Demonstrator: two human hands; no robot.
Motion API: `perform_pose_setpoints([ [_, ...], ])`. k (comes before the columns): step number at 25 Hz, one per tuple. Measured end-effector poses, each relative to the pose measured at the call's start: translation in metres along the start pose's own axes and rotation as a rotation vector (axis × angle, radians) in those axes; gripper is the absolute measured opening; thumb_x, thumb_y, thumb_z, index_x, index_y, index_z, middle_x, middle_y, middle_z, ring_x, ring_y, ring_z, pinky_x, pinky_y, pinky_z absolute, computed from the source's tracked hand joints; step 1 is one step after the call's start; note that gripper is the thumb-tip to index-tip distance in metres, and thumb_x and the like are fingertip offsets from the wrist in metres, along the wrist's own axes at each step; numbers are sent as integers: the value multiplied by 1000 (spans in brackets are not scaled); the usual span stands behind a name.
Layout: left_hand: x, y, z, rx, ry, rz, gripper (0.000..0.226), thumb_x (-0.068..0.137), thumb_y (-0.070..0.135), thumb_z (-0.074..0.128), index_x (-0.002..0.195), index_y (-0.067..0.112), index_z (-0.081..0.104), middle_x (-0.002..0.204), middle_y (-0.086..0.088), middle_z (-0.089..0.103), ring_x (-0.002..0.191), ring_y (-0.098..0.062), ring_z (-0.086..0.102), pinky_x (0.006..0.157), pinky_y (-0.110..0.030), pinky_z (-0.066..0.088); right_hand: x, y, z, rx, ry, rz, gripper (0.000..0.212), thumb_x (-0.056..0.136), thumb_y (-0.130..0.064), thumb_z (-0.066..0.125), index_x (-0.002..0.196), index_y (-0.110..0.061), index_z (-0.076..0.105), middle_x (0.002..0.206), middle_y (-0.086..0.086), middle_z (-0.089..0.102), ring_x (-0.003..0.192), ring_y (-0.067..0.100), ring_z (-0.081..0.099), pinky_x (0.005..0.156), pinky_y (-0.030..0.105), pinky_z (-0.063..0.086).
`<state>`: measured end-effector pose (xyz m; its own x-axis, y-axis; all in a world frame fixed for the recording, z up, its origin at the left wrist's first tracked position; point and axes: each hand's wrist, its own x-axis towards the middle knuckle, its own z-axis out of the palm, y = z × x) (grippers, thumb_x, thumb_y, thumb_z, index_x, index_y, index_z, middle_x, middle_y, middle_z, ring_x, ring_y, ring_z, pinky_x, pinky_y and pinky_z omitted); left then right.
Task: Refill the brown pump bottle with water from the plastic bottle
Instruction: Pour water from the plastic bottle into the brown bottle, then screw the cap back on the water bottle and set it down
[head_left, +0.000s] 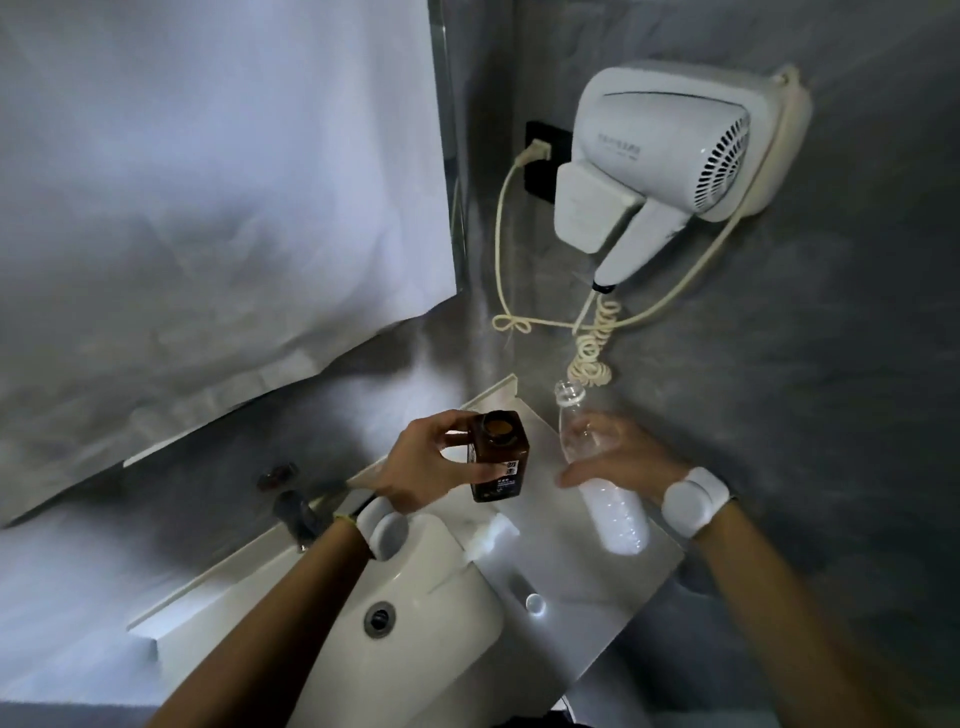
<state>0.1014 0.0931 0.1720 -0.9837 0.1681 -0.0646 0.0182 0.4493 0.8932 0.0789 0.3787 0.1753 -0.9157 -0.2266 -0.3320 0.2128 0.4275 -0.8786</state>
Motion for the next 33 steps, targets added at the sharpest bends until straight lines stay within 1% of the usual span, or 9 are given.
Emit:
perform_pose_setpoints([
  [3, 12, -8, 22, -23, -24, 0, 60, 62, 47, 94, 117, 34, 75, 113, 16, 79, 112, -4, 73, 106, -35, 55, -10, 28, -4, 108, 118, 31, 50, 51, -20, 100, 90, -37, 75, 91, -13, 77, 83, 8, 73, 66, 23, 55],
  [6, 24, -21, 50, -43, -43, -16, 55, 64, 38, 96, 115, 34, 75, 114, 17, 78, 113, -3, 72, 105, -29, 54, -21, 53, -12, 206, 212, 44, 51, 43, -32, 96, 89, -38, 73, 78, -20, 76, 68, -4, 71, 56, 13, 54],
  [11, 33, -47, 94, -49, -108, -101, 53, 65, 31, 95, 110, 45, 71, 113, 27, 76, 113, 10, 67, 91, -5, 49, -32, 93, -18, 298, 351, 106, 46, 59, -13, 99, 87, -38, 74, 80, -20, 78, 81, 10, 73, 73, 33, 60],
  [12, 35, -53, 105, -56, -126, -120, 53, 64, 33, 95, 110, 45, 71, 112, 28, 75, 112, 13, 67, 88, -2, 48, -32, 101, -19, 296, 360, 119, 46, 60, -13, 100, 86, -40, 73, 79, -23, 77, 79, 5, 72, 73, 32, 58],
  [16, 40, -70, 137, -75, -150, -162, 59, 59, 36, 94, 114, 32, 72, 113, 19, 78, 115, 4, 69, 95, -13, 52, -32, 121, -18, 299, 352, 144, 42, 58, -19, 103, 85, -28, 71, 77, -33, 73, 68, -16, 65, 69, 23, 49],
  [22, 49, -105, 182, -38, -218, -228, 58, 66, 15, 96, 116, 28, 71, 113, 15, 78, 114, 5, 69, 99, -15, 50, -32, 154, -24, 336, 360, 161, 45, 61, -13, 101, 91, -24, 70, 80, -29, 76, 72, -14, 67, 64, 3, 48],
  [26, 54, -119, 203, 1, -222, -238, 58, 68, 11, 95, 112, 36, 68, 112, 21, 76, 112, 12, 65, 97, -10, 47, -33, 172, -26, 374, 351, 185, 47, 62, -12, 100, 96, -25, 71, 83, -23, 78, 75, -9, 70, 64, 4, 48],
  [31, 50, -136, 219, -46, -249, -280, 57, 73, 0, 90, 123, 18, 68, 125, 0, 73, 128, -12, 64, 92, -6, 49, -29, 178, -30, 381, 320, 199, 44, 64, -11, 99, 93, -27, 71, 85, -23, 77, 76, -9, 70, 63, 3, 48],
  [33, 47, -139, 221, -81, -245, -292, 57, 74, -3, 88, 124, 16, 67, 126, -1, 73, 128, -10, 64, 96, -16, 55, -26, 178, -31, 380, 311, 196, 43, 64, -9, 98, 92, -26, 71, 83, -24, 77, 75, -11, 69, 63, 3, 48],
])
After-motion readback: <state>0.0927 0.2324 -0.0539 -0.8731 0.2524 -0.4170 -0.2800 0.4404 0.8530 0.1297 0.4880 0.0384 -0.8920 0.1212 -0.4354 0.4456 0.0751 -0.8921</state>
